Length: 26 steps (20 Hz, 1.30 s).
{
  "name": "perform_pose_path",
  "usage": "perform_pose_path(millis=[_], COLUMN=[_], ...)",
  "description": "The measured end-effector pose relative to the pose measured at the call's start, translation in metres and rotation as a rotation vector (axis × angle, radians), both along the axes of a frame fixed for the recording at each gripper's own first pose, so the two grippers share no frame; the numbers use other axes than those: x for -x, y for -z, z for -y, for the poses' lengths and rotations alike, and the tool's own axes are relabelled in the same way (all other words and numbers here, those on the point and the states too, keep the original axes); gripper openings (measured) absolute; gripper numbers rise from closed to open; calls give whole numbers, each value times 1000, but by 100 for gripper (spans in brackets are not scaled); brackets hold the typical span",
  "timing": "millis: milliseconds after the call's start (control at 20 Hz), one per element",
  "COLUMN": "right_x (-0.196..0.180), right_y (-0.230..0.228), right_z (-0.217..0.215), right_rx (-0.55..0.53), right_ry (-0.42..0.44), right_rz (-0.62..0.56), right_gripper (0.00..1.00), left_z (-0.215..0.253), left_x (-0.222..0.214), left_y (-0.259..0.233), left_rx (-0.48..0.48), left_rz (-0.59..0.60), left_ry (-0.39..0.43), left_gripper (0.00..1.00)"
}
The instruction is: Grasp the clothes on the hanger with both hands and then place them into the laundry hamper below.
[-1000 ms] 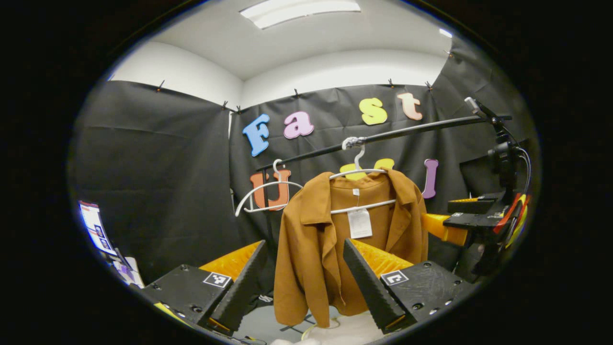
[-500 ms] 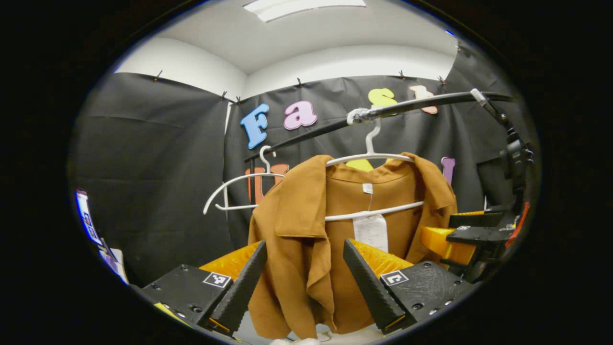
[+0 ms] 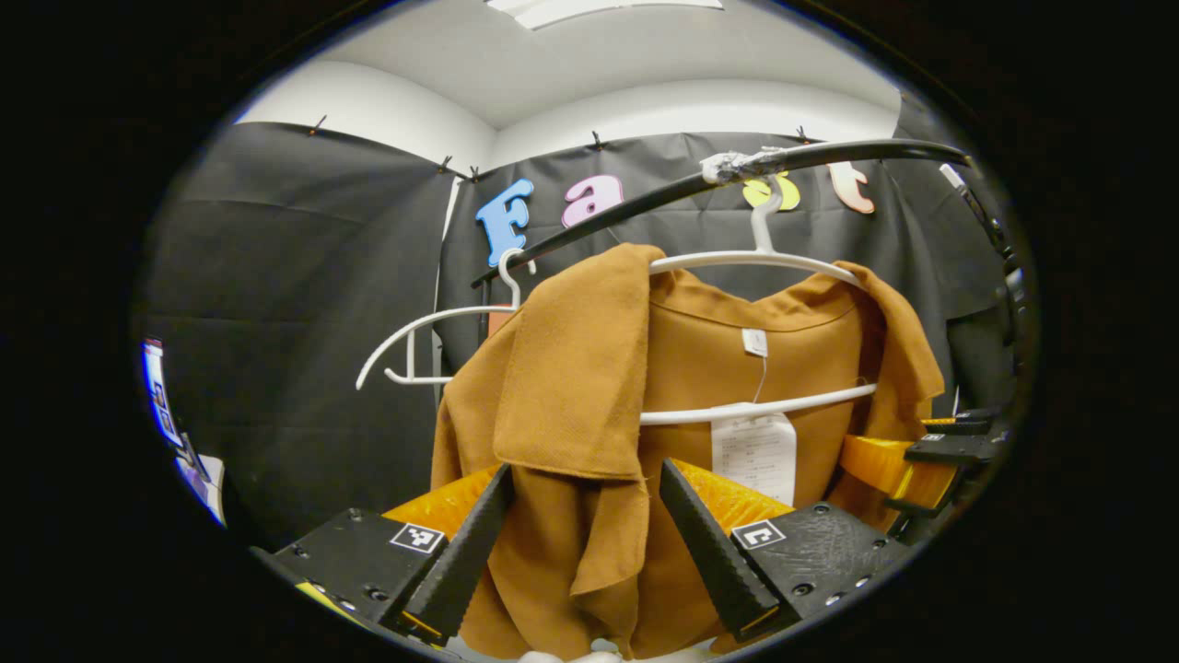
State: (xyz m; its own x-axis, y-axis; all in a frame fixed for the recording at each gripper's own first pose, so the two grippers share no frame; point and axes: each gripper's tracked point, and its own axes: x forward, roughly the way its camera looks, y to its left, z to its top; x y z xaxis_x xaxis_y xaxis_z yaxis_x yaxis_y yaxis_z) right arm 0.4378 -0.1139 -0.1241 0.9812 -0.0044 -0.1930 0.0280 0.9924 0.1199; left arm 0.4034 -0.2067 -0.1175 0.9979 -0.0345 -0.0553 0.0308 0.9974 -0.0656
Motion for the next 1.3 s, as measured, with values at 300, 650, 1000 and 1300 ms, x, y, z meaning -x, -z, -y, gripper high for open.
perform_pose_path(millis=[300,650,1000,1300], right_x=[-11,-13,5,31], right_y=[1,8,-23,-71], right_z=[4,11,-8,-29], right_rx=[-34,-130,-444,-578], right_ry=[-48,-219,-542,-704], right_rz=[18,10,33,121], right_gripper=[41,5,5,4], left_z=[-17,-26,-28,-34], left_x=[-8,-5,4,16], left_y=[11,22,12,-16], left_rx=[-46,-96,-32,11], left_rz=[-39,-67,-78,-35], left_ry=[-66,-41,21,61], left_gripper=[56,6,4,2])
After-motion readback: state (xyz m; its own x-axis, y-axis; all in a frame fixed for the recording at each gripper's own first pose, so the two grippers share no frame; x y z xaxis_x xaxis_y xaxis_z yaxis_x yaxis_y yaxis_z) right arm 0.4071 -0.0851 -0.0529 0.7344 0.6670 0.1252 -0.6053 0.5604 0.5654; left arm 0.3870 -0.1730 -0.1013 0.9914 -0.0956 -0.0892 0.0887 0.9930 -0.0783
